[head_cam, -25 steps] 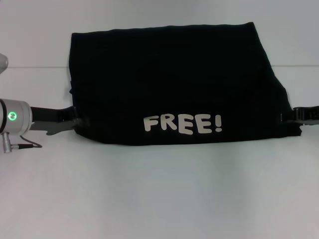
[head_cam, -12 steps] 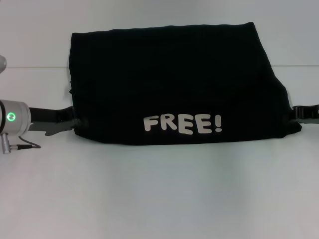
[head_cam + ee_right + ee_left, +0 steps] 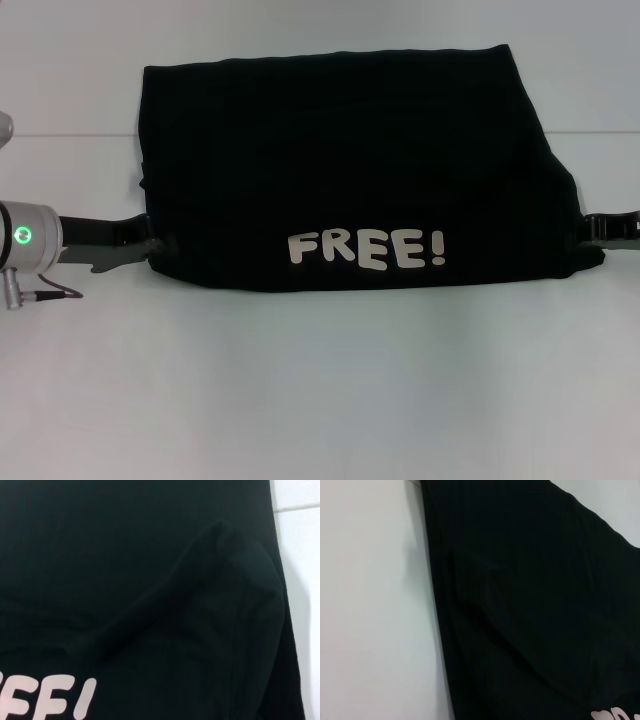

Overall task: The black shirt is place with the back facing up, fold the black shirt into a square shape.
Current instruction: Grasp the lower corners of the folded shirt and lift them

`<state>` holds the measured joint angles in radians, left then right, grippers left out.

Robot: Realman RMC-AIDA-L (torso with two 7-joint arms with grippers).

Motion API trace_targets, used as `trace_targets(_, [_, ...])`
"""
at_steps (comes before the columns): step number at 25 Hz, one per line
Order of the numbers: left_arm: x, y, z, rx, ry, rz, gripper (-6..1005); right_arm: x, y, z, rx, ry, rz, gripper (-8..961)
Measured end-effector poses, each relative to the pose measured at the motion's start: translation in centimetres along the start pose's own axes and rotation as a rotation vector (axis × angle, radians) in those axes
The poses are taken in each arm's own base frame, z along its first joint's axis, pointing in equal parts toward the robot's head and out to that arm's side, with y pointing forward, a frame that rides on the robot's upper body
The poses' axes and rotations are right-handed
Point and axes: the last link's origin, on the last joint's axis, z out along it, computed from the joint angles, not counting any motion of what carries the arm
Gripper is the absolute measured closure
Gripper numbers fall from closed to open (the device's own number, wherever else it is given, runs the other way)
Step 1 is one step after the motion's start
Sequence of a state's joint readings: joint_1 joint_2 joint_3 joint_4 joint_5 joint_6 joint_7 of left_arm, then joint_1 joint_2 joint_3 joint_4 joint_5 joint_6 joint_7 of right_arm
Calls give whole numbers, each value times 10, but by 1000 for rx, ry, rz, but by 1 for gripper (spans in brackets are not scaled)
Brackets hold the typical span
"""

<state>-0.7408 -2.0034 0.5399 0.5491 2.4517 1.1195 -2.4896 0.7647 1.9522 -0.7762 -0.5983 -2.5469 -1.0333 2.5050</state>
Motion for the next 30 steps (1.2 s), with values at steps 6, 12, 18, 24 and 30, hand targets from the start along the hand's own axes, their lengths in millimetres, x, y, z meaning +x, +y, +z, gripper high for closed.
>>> trace_targets(6, [0, 1, 0, -2, 0, -1, 1000, 1, -4, -2, 6, -2, 7, 739])
trace_targets(12, [-1, 1, 1, -3, -2, -2, 1000, 3, -6, 0, 19, -7, -17, 625])
trace_targets(18, [-2, 0, 1, -3, -2, -4, 1000, 8, 0, 11, 53, 1, -66, 485])
trace_targets(24, [-2, 0, 1, -3, -3, -4, 1000, 10, 7, 15, 55, 16, -87, 465])
trace_targets(30, [-2, 0, 1, -3, -3, -5, 1001, 8, 5, 11, 42, 15, -71, 539])
